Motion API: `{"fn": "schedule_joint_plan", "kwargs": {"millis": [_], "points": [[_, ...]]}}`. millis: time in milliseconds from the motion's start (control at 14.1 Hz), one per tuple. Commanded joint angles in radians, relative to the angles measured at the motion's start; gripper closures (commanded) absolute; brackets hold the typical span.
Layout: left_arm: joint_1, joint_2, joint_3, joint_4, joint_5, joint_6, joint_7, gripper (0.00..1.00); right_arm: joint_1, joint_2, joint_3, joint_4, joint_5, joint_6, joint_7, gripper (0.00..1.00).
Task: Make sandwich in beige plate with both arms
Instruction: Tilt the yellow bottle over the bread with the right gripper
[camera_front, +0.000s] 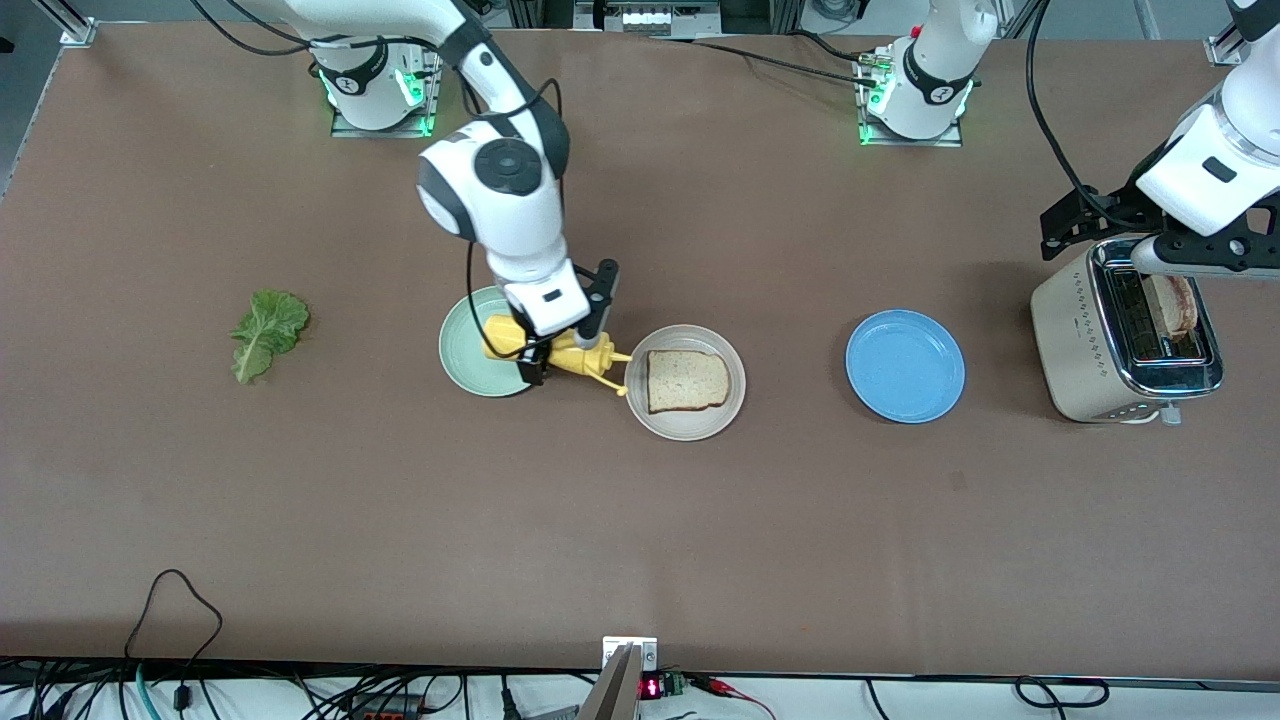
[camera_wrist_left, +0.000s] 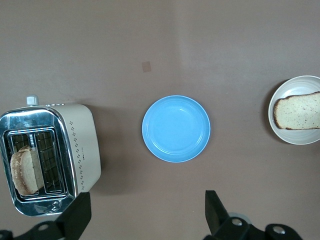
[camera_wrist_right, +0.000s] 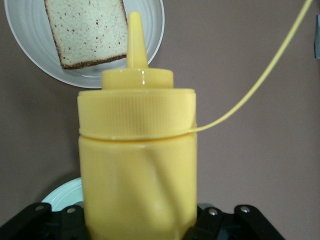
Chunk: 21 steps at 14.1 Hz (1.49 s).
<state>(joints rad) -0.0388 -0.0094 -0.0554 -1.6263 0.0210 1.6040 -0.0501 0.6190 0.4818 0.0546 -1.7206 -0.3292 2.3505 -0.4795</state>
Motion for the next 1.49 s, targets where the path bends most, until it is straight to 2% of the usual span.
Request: {"fn": "schedule_joint_plan", "kwargs": {"millis": [0,284,426,568,1421], "points": [[-0.003,-0.02,0.002,-0.006,-0.012,-0.013,0.018,0.0,0.044,0.081,-0.012,0.097,-0.098,-0.065,0.062,0.66],[-0.003,-0.02,0.002,-0.004,-0.013,-0.033,0.016,0.0,0.093,0.17,-0.013,0.168,-0.218,-0.137,0.09,0.66],[-0.001,-0.02,0.003,-0.004,-0.013,-0.033,0.018,0.0,0.116,0.204,-0.015,0.174,-0.29,-0.149,0.154,0.66],[-0.003,-0.02,0.002,-0.004,-0.013,-0.033,0.018,0.0,0.131,0.222,-0.016,0.176,-0.324,-0.149,0.192,0.66],[-0.001,-0.018,0.005,-0.003,-0.036,-0.053,0.018,0.0,0.134,0.227,-0.016,0.18,-0.324,-0.149,0.213,0.66]]}}
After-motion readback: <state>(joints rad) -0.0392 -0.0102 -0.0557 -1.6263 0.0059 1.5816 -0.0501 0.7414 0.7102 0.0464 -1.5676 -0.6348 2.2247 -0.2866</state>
